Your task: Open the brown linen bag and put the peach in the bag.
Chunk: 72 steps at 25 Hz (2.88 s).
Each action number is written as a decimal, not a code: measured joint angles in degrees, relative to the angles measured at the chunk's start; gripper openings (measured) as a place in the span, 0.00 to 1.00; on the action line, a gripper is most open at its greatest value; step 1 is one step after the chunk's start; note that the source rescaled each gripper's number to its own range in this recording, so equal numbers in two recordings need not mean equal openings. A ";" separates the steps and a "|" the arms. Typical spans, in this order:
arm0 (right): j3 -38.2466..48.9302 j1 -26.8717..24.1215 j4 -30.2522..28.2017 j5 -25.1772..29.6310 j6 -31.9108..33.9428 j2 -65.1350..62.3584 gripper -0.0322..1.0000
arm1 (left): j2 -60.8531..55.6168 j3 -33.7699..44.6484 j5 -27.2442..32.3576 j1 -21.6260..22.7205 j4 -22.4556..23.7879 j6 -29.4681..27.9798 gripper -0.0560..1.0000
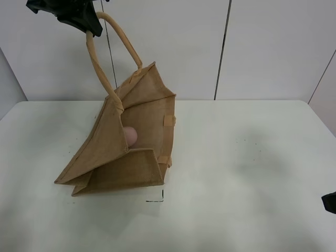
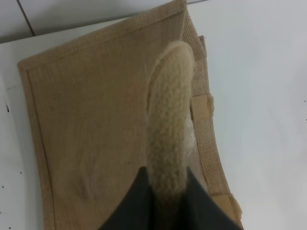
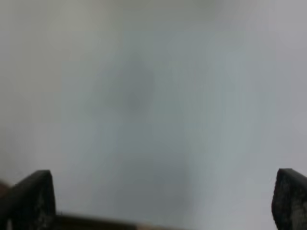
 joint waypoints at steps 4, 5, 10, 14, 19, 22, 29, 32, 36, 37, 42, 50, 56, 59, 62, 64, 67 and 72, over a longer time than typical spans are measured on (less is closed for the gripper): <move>4.14 0.00 -0.21 -2.25 0.80 -15.01 1.00 | 0.00 0.00 0.00 0.00 0.00 0.00 0.05; 4.21 0.00 -0.49 -2.51 0.96 -18.22 1.00 | 0.00 0.00 0.00 0.00 0.00 0.00 0.05; 4.34 0.00 -1.88 -2.84 2.23 -29.97 1.00 | 0.00 0.00 0.00 0.00 0.00 0.00 0.05; 4.34 0.13 -2.91 -2.91 3.16 -33.76 1.00 | 0.00 0.00 0.00 0.00 0.00 0.00 0.05; 4.34 0.46 -3.25 -2.91 3.46 -33.76 1.00 | 1.23 0.00 0.00 0.00 0.00 0.00 0.05; 4.34 0.46 -3.25 -2.91 3.46 -33.76 1.00 | 4.63 0.00 -0.05 0.00 -0.20 0.00 0.05; 4.34 0.46 -3.25 -2.91 3.46 -33.76 1.00 | 18.34 -0.25 -0.21 0.00 -0.47 0.00 0.05; 4.34 0.46 -3.25 -2.91 3.46 -33.76 1.00 | 23.60 -0.25 -0.31 0.00 -1.08 0.00 0.05; 4.34 0.46 -3.25 -2.91 3.46 -33.76 1.00 | 28.69 -0.25 -0.37 0.00 -3.53 0.51 0.24; 4.34 0.46 -3.25 -2.91 3.46 -33.76 1.00 | 29.51 -0.25 -0.37 0.00 -4.24 0.74 0.34; 4.34 0.46 -3.25 -2.91 3.51 -33.76 1.00 | 30.59 -0.25 -0.37 0.00 -5.91 1.59 0.83; 4.34 0.46 -3.25 -2.91 3.51 -33.76 1.00 | 29.88 -0.34 -0.37 0.48 8.33 0.77 0.91; 4.34 0.46 -3.25 -2.91 3.51 -33.76 1.00 | 29.88 -0.34 -0.37 5.02 9.46 0.01 0.92; 4.34 0.46 -3.25 -2.91 3.51 -33.76 1.00 | 29.88 -0.34 -0.37 8.43 9.52 0.01 0.92; 4.34 0.46 -3.25 -2.91 3.51 -33.76 1.00 | 29.40 -0.19 -0.37 11.76 9.44 0.01 0.92; 4.34 0.46 -3.25 -2.91 3.51 -33.76 1.00 | 28.20 1.17 -0.37 13.13 8.82 0.01 0.92; 4.34 0.46 -3.25 -2.91 3.51 -33.76 1.00 | 24.54 5.51 -0.37 14.00 8.03 0.51 0.92; 4.34 0.46 -3.25 -2.91 3.51 -33.76 1.00 | 12.33 17.23 -0.37 14.13 7.29 1.26 0.92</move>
